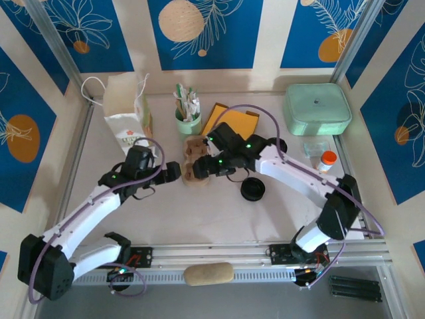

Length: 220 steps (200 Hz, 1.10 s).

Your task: Pack the takeout coffee

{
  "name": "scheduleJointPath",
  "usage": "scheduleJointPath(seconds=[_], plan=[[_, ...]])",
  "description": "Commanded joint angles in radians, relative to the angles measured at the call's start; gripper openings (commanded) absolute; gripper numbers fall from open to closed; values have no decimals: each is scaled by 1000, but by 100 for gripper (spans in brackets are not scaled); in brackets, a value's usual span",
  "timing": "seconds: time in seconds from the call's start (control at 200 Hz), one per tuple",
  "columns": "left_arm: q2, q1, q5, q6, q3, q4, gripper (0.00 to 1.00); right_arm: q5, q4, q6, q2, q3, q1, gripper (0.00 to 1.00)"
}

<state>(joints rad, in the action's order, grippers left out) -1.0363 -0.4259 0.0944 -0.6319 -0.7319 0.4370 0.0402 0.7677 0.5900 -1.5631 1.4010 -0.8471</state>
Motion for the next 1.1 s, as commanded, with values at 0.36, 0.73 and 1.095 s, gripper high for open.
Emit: scheduleJointPath(seconds=[0.36,0.73,1.095], plan=[[50,134,51,-11,1,21,99,50,81,-67,-297,243,-39,73],[56,136,71,-21,8,5,99,82,66,-81,-354,231,38,73],[50,135,82,-26,11,-7,100,78,50,-96,-329,178,82,74]])
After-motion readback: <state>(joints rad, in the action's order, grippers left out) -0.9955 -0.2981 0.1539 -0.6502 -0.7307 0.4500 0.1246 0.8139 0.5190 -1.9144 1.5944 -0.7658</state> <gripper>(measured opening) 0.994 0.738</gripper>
